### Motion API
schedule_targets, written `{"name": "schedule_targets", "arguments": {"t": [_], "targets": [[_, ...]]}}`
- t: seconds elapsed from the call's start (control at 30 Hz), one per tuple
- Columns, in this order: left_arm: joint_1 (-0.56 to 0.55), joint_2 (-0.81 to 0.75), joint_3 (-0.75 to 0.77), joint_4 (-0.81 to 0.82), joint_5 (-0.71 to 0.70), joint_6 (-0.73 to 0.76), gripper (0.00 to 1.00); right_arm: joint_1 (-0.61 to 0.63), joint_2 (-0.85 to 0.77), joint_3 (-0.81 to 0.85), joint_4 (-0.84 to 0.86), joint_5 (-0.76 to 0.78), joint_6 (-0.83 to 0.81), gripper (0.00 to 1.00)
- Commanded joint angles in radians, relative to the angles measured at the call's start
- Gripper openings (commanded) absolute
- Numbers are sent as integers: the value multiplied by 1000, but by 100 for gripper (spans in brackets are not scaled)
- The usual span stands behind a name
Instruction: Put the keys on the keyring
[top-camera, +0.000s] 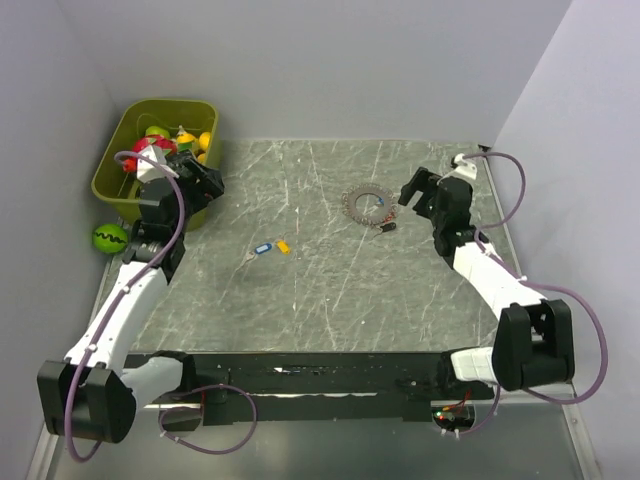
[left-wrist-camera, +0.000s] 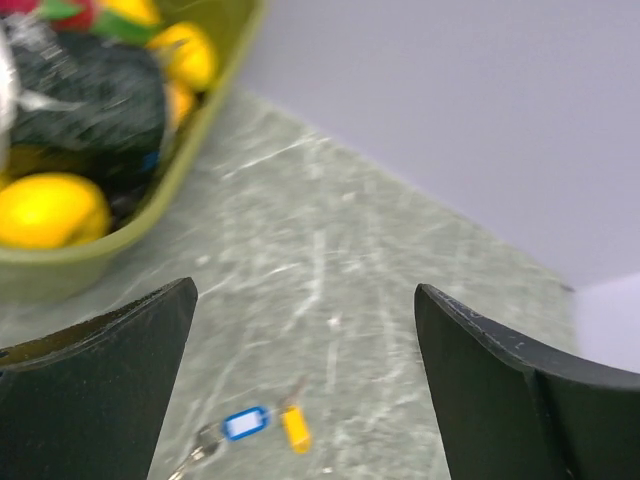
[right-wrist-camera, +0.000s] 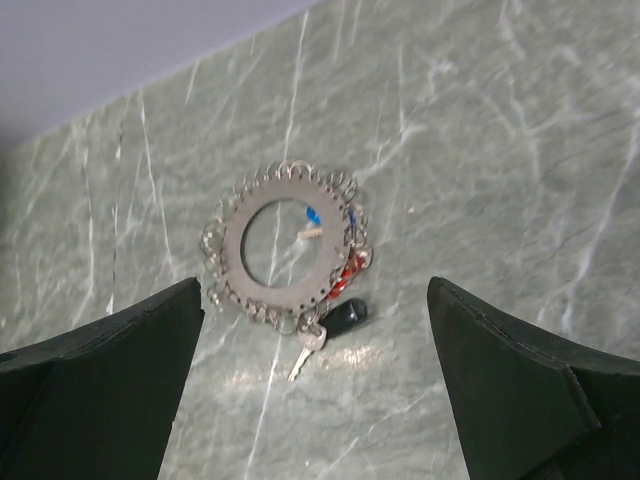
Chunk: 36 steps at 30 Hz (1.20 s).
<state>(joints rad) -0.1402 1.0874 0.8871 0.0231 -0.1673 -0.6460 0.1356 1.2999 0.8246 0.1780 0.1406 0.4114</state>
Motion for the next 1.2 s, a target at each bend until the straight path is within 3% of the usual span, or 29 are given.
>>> {"name": "schedule_targets", "arguments": {"t": [0.0, 0.17, 0.2, 0.4, 0.7, 1.17], "targets": [[-1, -32, -7, 121, 141, 14, 96, 47, 108, 157, -113, -84, -25, 100], [-2, 3, 12, 135, 215, 23, 96, 150, 376, 486, -368, -26, -85, 100], [-2, 15, 41, 115, 228, 22, 96, 166, 421, 543, -478, -32, -77, 100], [-28, 101, 62, 90, 353, -6, 96, 199, 722, 879, -735, -136, -39, 93], [-139, 187, 118, 94, 437, 17, 96, 202, 874, 978, -798, -233, -28, 91], [-147, 172, 99, 146, 489, 29, 96, 202, 943, 989, -808, -341, -34, 90]]}}
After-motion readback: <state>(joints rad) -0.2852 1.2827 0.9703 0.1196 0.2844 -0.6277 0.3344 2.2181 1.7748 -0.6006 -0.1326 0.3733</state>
